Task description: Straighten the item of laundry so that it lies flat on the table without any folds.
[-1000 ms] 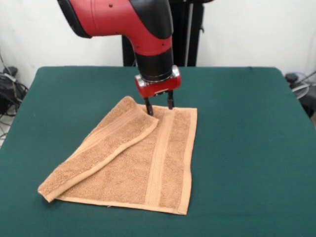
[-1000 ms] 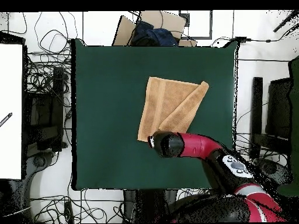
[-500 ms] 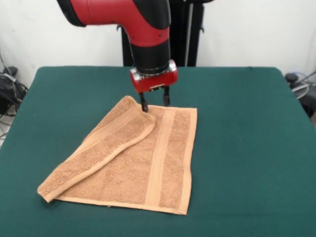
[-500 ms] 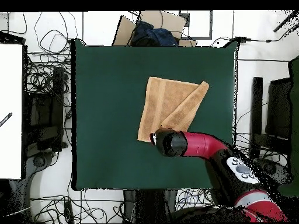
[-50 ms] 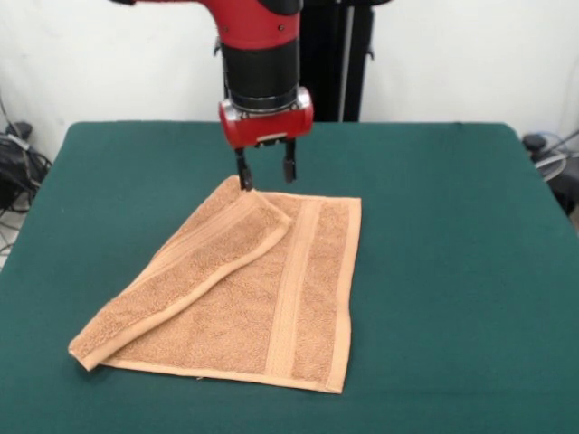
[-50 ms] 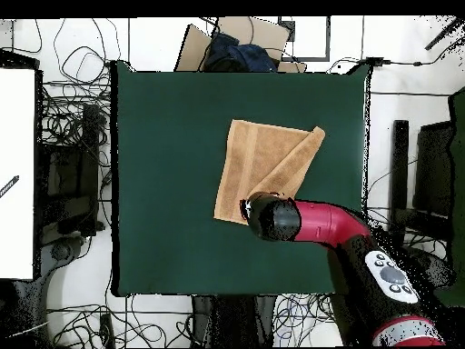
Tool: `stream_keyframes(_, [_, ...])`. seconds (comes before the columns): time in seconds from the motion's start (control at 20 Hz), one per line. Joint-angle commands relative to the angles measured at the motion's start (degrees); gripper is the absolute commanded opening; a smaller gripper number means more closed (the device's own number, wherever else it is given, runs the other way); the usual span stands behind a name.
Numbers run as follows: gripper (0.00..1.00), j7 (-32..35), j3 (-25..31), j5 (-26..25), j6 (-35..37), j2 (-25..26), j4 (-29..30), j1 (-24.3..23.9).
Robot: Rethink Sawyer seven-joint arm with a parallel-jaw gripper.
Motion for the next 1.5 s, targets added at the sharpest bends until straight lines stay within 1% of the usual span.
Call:
stream_keyframes(0.05, [1.00, 6.56, 1.22, 2.24, 4.89, -1.76, 1.35, 1.44])
stream_keyframes(0.2, [1.00, 6.50, 1.27, 2.31, 4.48, -1.07, 1.34, 1.46])
stream_keyframes(0.4, [1.00, 6.53, 1.38, 1.74, 2.60, 2.74, -0.11, 1.74])
stream_keyframes(0.55, [1.00, 6.82, 1.38, 1.41, 0.99, 4.07, 0.00, 1.54])
stream_keyframes(0.8, [1.00, 6.42, 1.33, 0.89, -0.09, 7.33, -2.59, 1.72])
stream_keyframes(1.25, [1.00, 5.53, 1.34, 1.20, 2.03, 8.77, -6.89, 2.75])
stream_keyframes(1.5, [1.00, 5.18, 1.65, 1.51, 2.71, 9.31, -8.34, 2.89])
